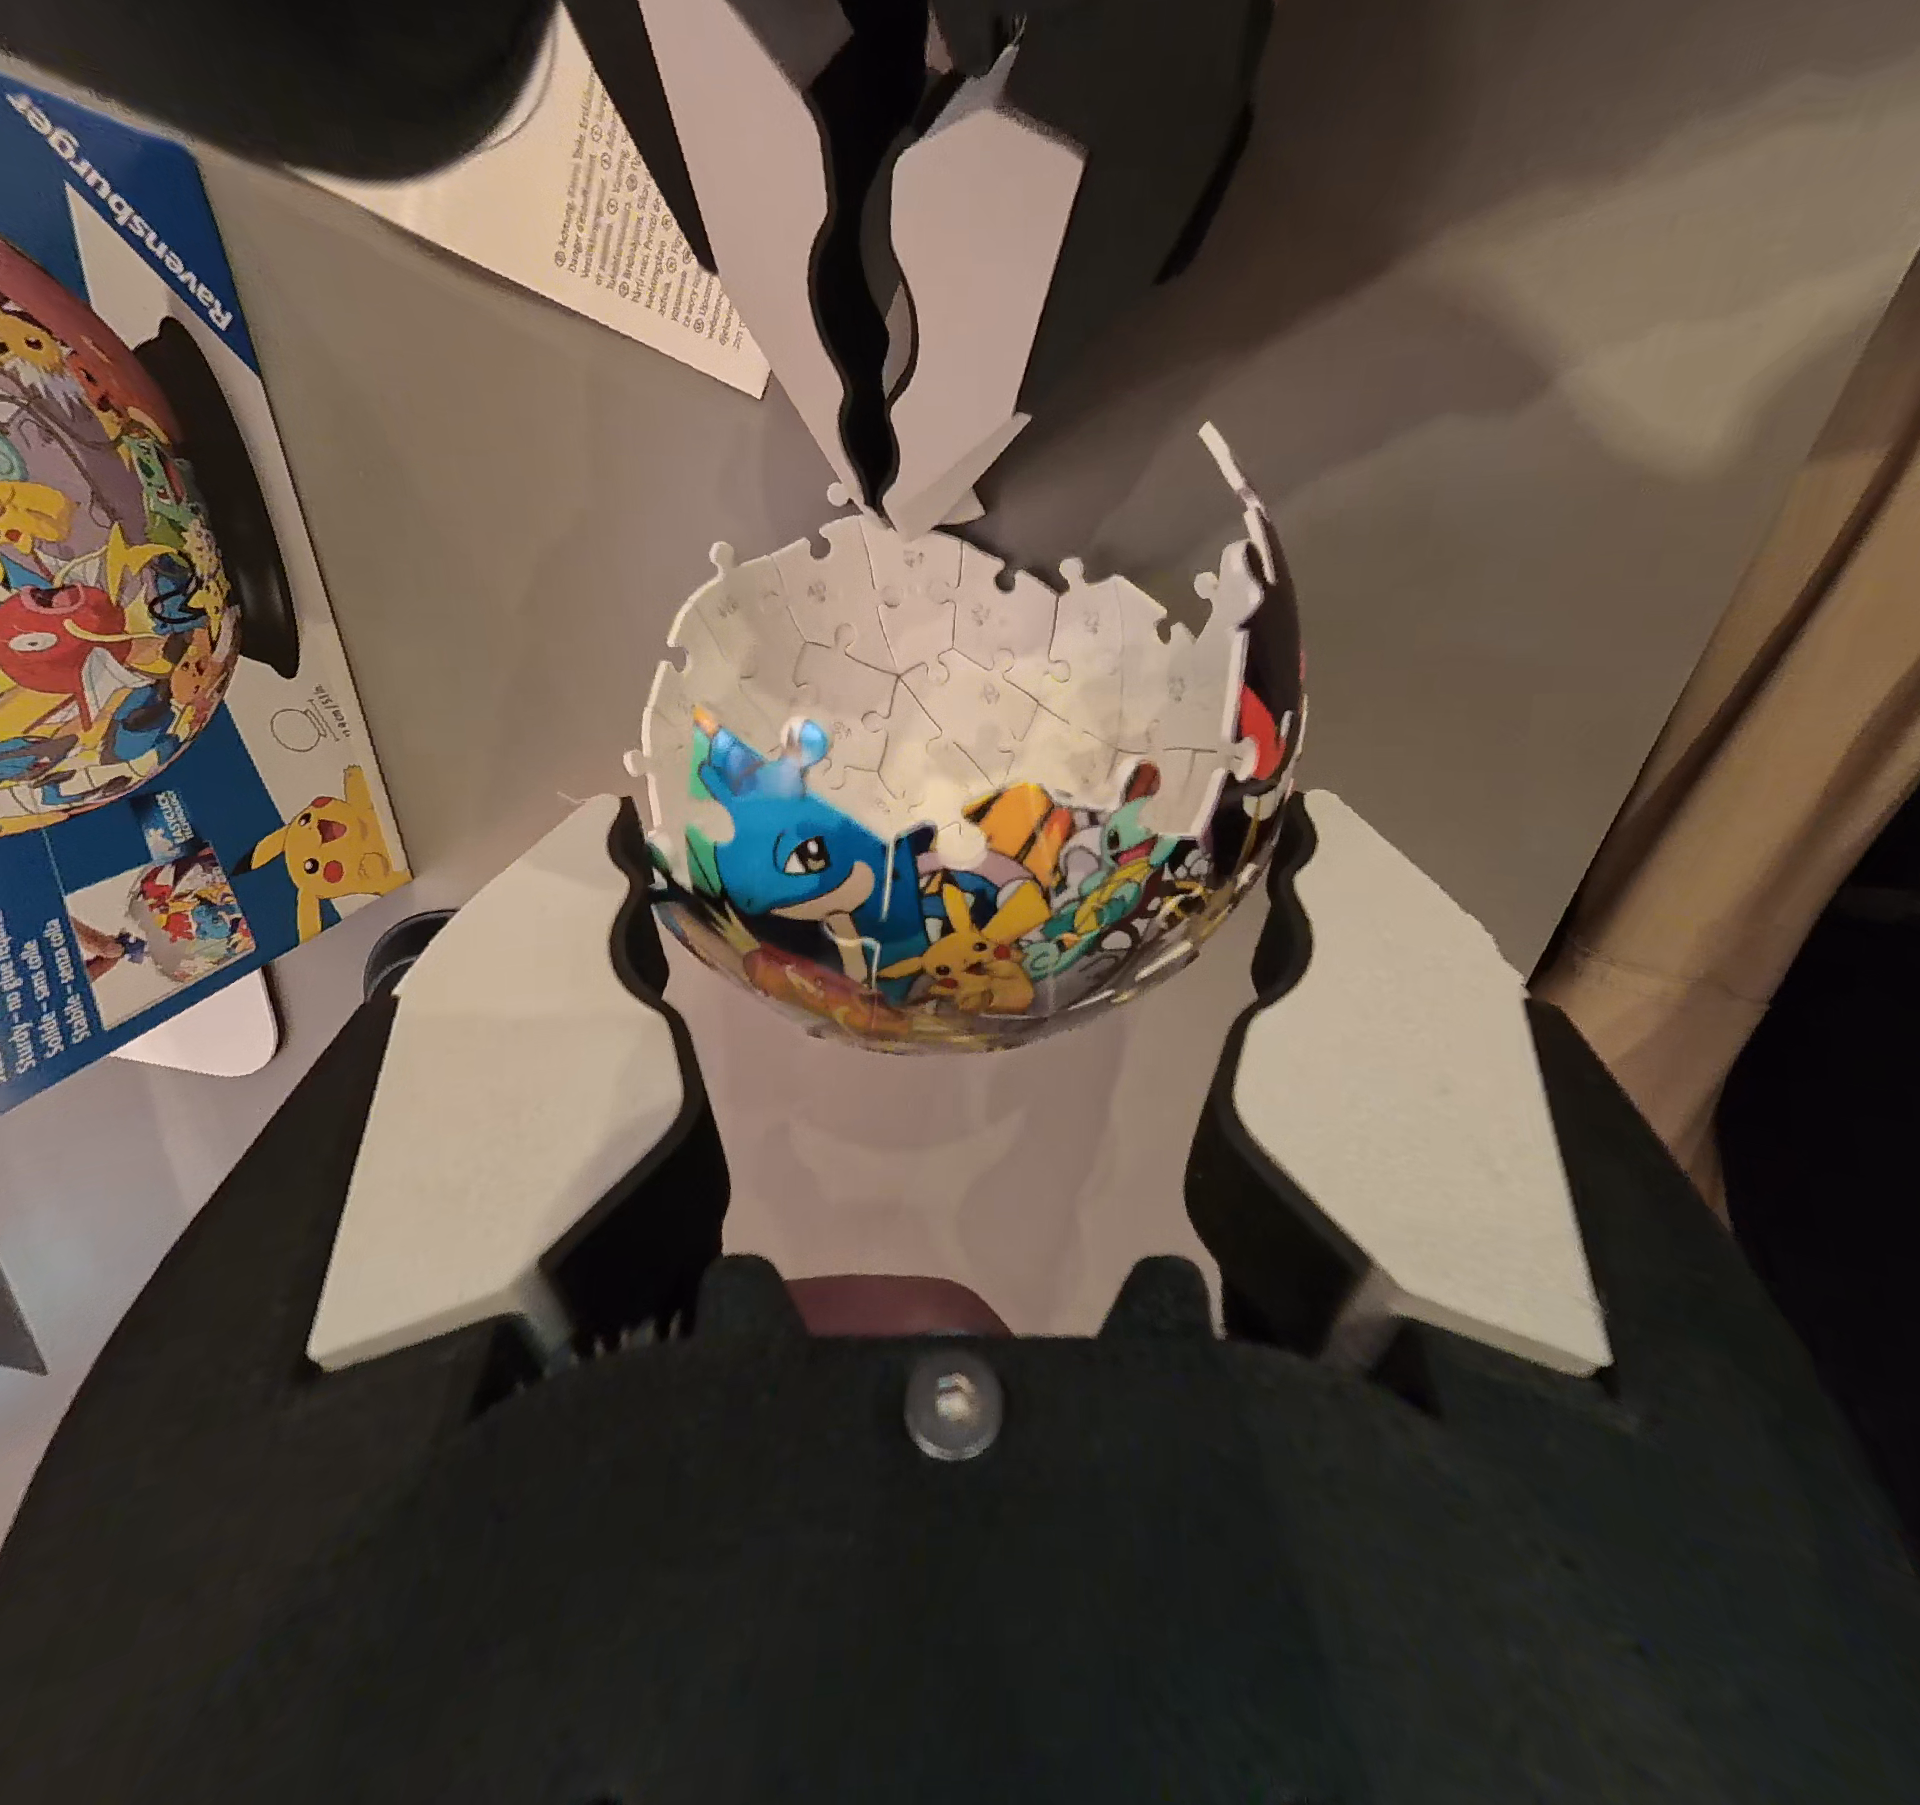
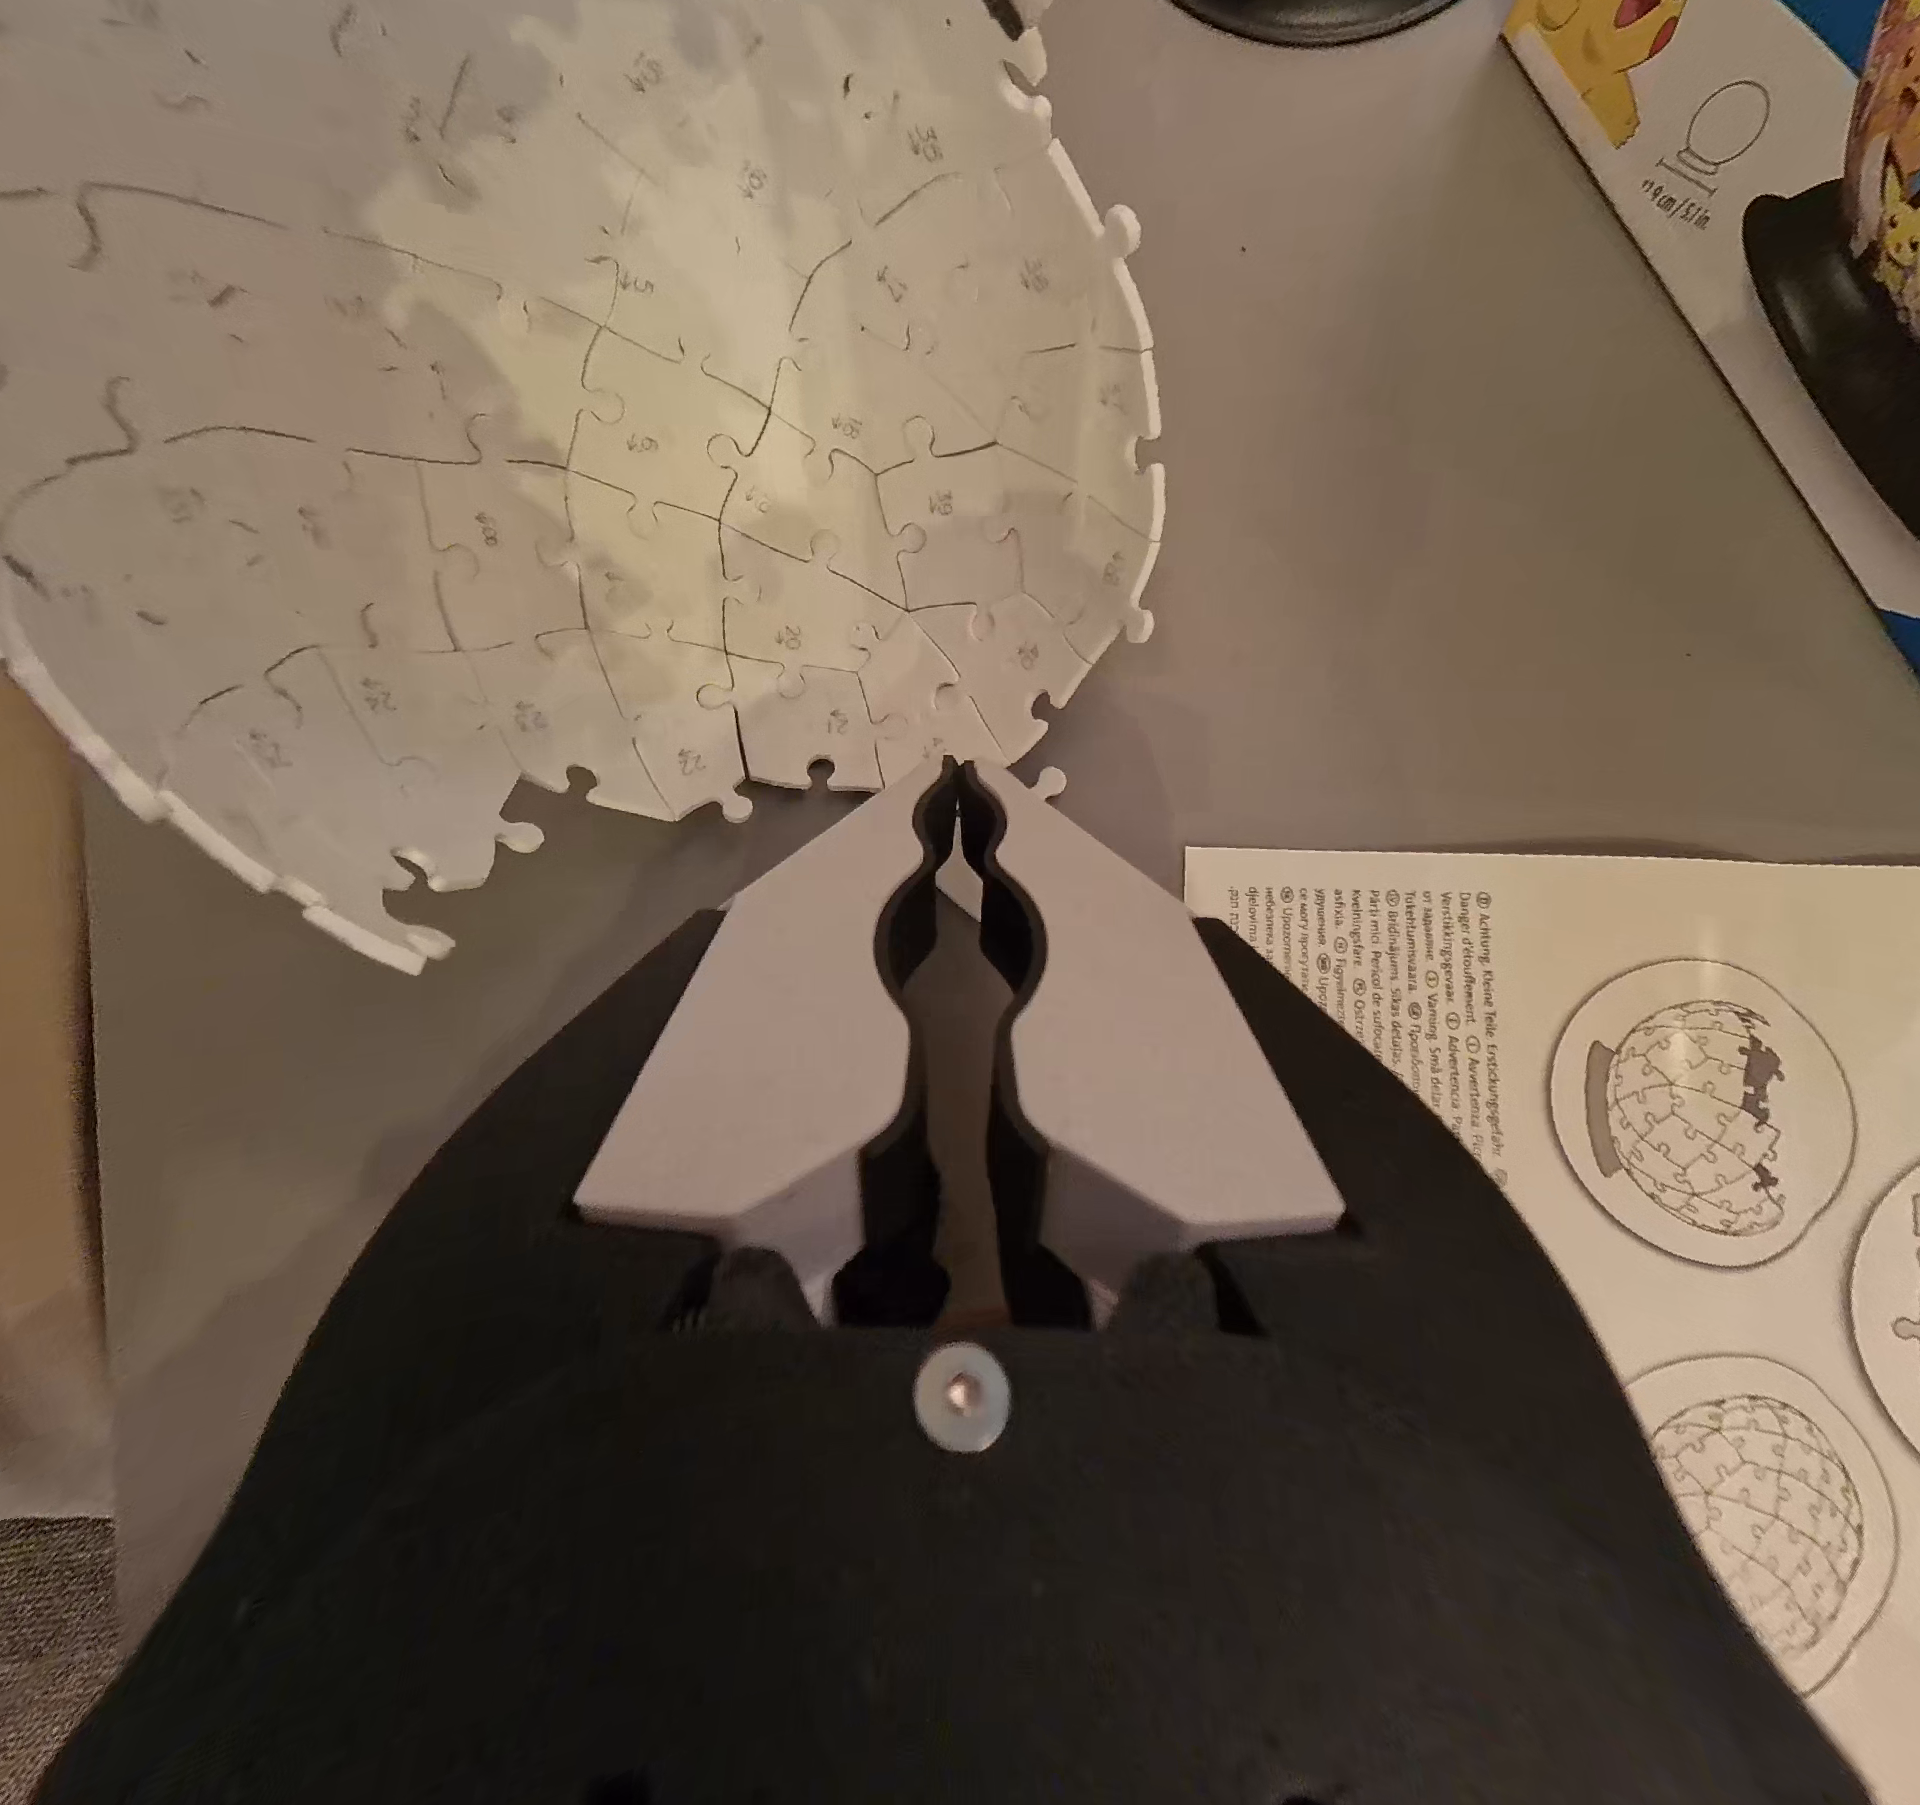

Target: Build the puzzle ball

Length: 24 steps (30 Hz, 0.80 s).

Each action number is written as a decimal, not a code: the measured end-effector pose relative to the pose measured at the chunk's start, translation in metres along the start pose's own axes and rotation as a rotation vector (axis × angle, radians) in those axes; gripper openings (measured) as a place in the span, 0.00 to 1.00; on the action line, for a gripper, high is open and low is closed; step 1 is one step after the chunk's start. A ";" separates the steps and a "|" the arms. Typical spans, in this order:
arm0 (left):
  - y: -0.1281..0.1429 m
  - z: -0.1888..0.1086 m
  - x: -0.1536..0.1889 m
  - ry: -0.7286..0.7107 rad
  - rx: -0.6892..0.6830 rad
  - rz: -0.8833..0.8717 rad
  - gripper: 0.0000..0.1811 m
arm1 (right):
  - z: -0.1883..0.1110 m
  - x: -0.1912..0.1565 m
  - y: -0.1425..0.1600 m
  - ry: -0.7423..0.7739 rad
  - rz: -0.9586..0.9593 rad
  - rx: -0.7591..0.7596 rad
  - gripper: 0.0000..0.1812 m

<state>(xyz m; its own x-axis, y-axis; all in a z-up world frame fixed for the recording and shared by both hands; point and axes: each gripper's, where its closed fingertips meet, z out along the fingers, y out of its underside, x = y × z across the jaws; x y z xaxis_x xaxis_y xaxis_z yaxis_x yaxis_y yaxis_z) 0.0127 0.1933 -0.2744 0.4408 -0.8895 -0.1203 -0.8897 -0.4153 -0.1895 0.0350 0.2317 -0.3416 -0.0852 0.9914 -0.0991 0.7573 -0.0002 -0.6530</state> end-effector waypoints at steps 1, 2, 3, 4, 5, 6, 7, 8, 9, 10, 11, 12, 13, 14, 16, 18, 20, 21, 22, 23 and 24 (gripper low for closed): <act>-0.001 0.000 0.000 0.002 -0.001 -0.004 0.61 | 0.000 0.000 0.000 -0.007 0.003 0.001 0.00; -0.002 0.000 0.000 0.005 -0.001 -0.008 0.61 | 0.001 0.000 0.000 -0.014 0.005 0.002 0.00; -0.003 0.000 0.000 0.007 0.000 -0.008 0.61 | 0.001 0.000 0.000 -0.021 0.007 0.002 0.00; -0.003 0.000 0.000 0.009 -0.002 -0.009 0.61 | 0.001 0.000 0.001 -0.028 0.008 0.000 0.00; -0.004 0.000 0.000 0.011 -0.007 -0.012 0.61 | 0.001 0.000 0.001 -0.033 0.008 0.000 0.00; -0.005 0.000 -0.001 0.013 -0.006 -0.013 0.61 | 0.002 0.000 0.001 -0.040 0.009 -0.001 0.00; -0.007 0.000 -0.001 0.015 -0.003 -0.017 0.61 | 0.002 0.001 0.001 -0.048 0.013 -0.001 0.00; -0.009 0.000 0.000 0.017 -0.002 -0.021 0.61 | 0.003 0.001 0.001 -0.056 0.016 0.001 0.00; -0.010 0.001 0.000 0.019 0.000 -0.021 0.61 | 0.003 0.001 0.001 -0.063 0.022 0.004 0.00; -0.012 0.001 0.000 0.021 0.002 -0.024 0.61 | 0.004 0.001 0.001 -0.070 0.027 0.009 0.00; -0.013 0.001 0.000 0.022 0.004 -0.028 0.61 | 0.004 0.001 0.001 -0.073 0.030 0.014 0.00; -0.013 0.001 -0.001 0.022 0.005 -0.031 0.61 | 0.004 0.001 0.001 -0.077 0.033 0.018 0.00; -0.014 0.001 -0.001 0.022 0.005 -0.031 0.61 | 0.004 0.001 0.001 -0.078 0.033 0.021 0.00; -0.015 0.001 -0.001 0.022 0.007 -0.033 0.61 | 0.004 0.001 0.001 -0.078 0.034 0.026 0.00; -0.016 0.001 -0.001 0.023 0.009 -0.035 0.61 | 0.004 0.001 0.001 -0.077 0.036 0.031 0.00; -0.017 0.001 -0.001 0.023 0.018 -0.046 0.61 | 0.005 0.001 0.001 -0.076 0.034 0.033 0.00; -0.019 0.002 -0.001 0.022 0.023 -0.055 0.61 | 0.005 0.001 0.001 -0.076 0.032 0.037 0.00; -0.019 0.002 -0.002 0.020 0.027 -0.062 0.61 | 0.005 0.001 0.001 -0.076 0.030 0.040 0.00; -0.021 0.002 -0.002 0.021 0.035 -0.067 0.61 | 0.005 0.002 0.001 -0.077 0.029 0.041 0.00; -0.021 0.002 -0.002 0.021 0.036 -0.071 0.61 | 0.005 0.002 0.001 -0.076 0.027 0.042 0.00; -0.021 0.002 -0.002 0.020 0.038 -0.074 0.61 | 0.005 0.002 0.001 -0.076 0.025 0.042 0.00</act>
<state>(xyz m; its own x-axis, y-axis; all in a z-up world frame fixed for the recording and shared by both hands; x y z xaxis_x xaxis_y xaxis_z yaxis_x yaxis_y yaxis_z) 0.0306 0.2042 -0.2722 0.5021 -0.8606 -0.0851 -0.8497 -0.4726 -0.2338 0.0323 0.2326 -0.3464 -0.1167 0.9782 -0.1720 0.7323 -0.0323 -0.6802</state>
